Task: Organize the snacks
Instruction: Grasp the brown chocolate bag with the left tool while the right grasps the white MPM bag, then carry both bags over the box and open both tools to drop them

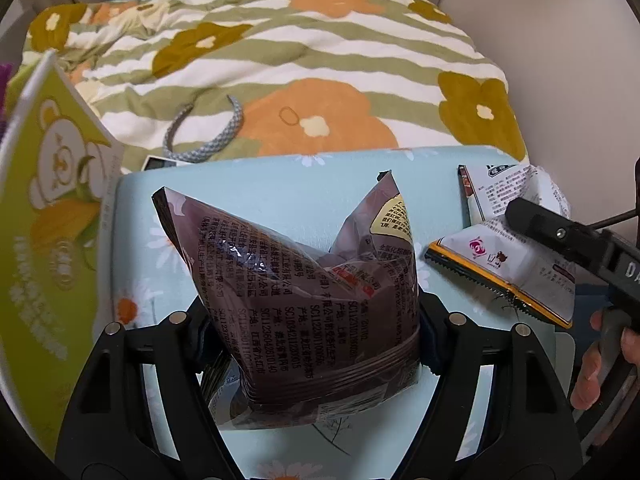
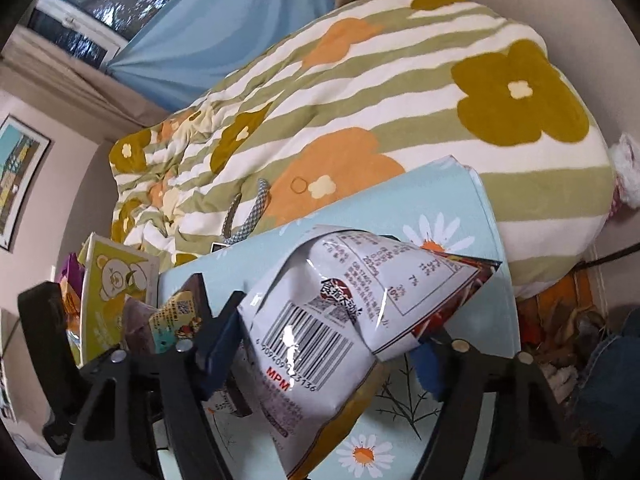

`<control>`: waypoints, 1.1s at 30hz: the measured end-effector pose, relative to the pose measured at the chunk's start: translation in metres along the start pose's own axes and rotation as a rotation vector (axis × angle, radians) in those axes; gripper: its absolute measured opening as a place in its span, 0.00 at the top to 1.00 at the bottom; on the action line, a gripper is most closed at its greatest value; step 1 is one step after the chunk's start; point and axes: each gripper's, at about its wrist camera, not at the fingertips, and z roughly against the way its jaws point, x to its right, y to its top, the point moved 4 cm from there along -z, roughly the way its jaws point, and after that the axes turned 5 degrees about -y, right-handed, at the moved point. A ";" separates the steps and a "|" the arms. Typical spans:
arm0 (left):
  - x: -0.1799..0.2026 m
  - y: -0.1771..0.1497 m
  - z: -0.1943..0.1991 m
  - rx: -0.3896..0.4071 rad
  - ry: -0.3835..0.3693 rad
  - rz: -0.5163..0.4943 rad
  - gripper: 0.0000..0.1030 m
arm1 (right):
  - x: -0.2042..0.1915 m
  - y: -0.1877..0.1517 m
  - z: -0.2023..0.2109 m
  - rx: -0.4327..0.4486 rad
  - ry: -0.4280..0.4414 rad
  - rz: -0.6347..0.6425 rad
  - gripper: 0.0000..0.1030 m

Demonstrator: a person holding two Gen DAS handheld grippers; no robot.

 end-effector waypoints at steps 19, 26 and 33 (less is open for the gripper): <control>-0.035 -0.003 0.166 0.255 0.037 0.066 0.28 | -0.127 -0.001 0.092 0.132 0.095 0.282 0.39; -0.102 -0.024 0.226 0.326 0.089 0.143 0.28 | -0.212 -0.023 0.110 0.164 0.177 0.392 0.39; -0.186 -0.046 0.258 0.325 0.111 0.202 0.28 | -0.284 -0.048 0.108 0.168 0.216 0.459 0.39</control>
